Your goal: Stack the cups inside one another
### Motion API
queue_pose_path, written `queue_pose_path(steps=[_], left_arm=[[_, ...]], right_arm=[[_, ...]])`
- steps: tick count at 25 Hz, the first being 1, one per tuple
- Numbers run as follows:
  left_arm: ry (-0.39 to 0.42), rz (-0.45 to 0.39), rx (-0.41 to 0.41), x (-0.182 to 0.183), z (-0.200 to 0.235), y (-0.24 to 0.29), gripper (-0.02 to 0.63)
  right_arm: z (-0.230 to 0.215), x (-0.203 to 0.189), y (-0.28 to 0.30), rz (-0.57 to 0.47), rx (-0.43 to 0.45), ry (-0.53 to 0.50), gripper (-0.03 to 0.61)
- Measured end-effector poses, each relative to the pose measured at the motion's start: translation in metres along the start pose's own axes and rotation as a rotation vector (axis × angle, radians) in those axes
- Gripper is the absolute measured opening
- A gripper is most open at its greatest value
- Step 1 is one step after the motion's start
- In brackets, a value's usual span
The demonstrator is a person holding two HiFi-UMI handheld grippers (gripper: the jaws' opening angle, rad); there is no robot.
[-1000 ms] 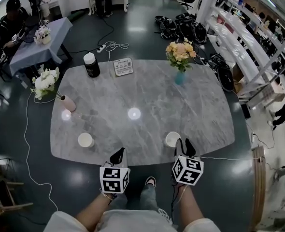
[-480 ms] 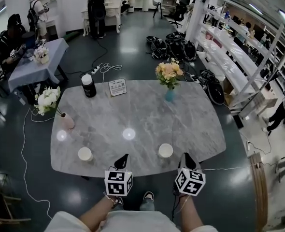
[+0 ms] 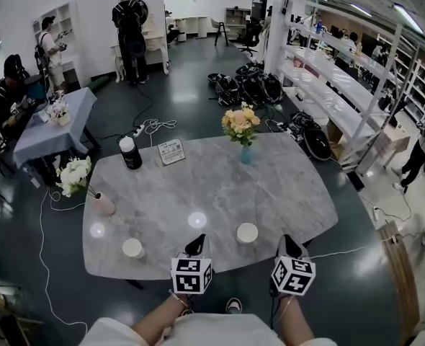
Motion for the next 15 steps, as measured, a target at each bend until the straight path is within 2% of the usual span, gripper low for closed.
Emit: queue_pose_path(steps=[4, 10, 15], left_arm=[[-0.029, 0.007, -0.010, 0.002, -0.003, 0.002, -0.003], [0.008, 0.011, -0.012, 0.004, -0.010, 0.005, -0.003], [-0.018, 0.015, 0.013, 0.004, -0.011, 0.007, -0.003]], right_arm=[[-0.002, 0.000, 0.000, 0.006, 0.003, 0.002, 0.018], [-0.005, -0.003, 0.003, 0.016, 0.014, 0.001, 0.018], [-0.005, 0.000, 0.004, 0.019, 0.025, -0.005, 0.018]])
Point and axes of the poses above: the fingertips, and each gripper's own axes: y forward along the fingers, z to its left, x out of its top, the point moved 3 cm from there along -y, backward along the fingers, and after that the axes turned 13 degrees about y, right-handed, at the moved point
